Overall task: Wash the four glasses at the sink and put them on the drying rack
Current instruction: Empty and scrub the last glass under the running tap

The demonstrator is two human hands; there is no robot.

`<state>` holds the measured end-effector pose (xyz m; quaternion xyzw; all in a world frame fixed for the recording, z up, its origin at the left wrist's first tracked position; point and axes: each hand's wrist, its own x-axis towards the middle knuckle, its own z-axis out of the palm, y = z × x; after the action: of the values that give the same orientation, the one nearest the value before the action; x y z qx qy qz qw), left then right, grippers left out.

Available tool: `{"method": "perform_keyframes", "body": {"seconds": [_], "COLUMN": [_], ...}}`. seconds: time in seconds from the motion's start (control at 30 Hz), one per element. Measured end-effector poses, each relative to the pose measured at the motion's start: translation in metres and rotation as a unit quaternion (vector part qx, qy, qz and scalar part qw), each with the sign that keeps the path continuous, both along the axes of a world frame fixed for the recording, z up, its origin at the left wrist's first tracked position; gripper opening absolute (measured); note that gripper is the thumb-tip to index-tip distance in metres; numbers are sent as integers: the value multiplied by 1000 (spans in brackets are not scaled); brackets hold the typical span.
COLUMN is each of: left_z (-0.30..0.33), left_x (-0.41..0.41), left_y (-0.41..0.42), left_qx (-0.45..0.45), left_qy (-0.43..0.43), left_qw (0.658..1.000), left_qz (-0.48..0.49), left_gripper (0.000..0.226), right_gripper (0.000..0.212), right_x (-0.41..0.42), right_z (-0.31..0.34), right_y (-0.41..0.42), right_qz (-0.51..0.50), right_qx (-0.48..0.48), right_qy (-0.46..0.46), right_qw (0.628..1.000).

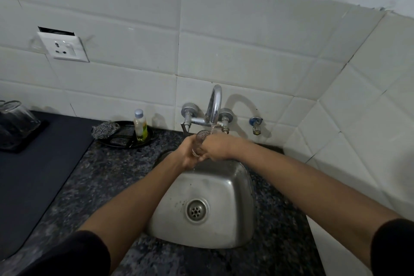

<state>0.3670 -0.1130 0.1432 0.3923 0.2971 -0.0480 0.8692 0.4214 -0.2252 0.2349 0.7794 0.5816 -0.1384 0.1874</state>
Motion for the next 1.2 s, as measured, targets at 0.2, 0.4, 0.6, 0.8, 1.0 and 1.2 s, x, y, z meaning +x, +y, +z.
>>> {"method": "perform_keyframes", "body": {"seconds": [0.2, 0.4, 0.6, 0.8, 1.0, 1.2], "left_z": [2, 3, 5, 4, 16, 3], "left_x": [4, 0, 5, 8, 5, 13], "left_y": [-14, -6, -8, -8, -6, -7], "left_qx": [20, 13, 65, 44, 40, 33], "left_qy": [17, 16, 45, 26, 19, 30], "left_qw": [997, 999, 997, 998, 999, 999], "left_qz": [72, 31, 22, 36, -24, -3], "left_gripper": [41, 50, 39, 40, 34, 16], "right_gripper": [23, 15, 13, 18, 17, 25], "right_x": [-3, -5, -2, 1, -3, -7], "right_z": [-8, -4, 5, -5, 1, -3], "right_y": [-4, -3, -12, -12, -25, -7], "right_qz": [-74, 4, 40, -97, 24, -108], "right_qx": [53, 22, 31, 111, 29, 103], "right_qy": [73, 1, 4, 173, -19, 110], "right_qw": [993, 1000, 999, 974, 999, 983]}}
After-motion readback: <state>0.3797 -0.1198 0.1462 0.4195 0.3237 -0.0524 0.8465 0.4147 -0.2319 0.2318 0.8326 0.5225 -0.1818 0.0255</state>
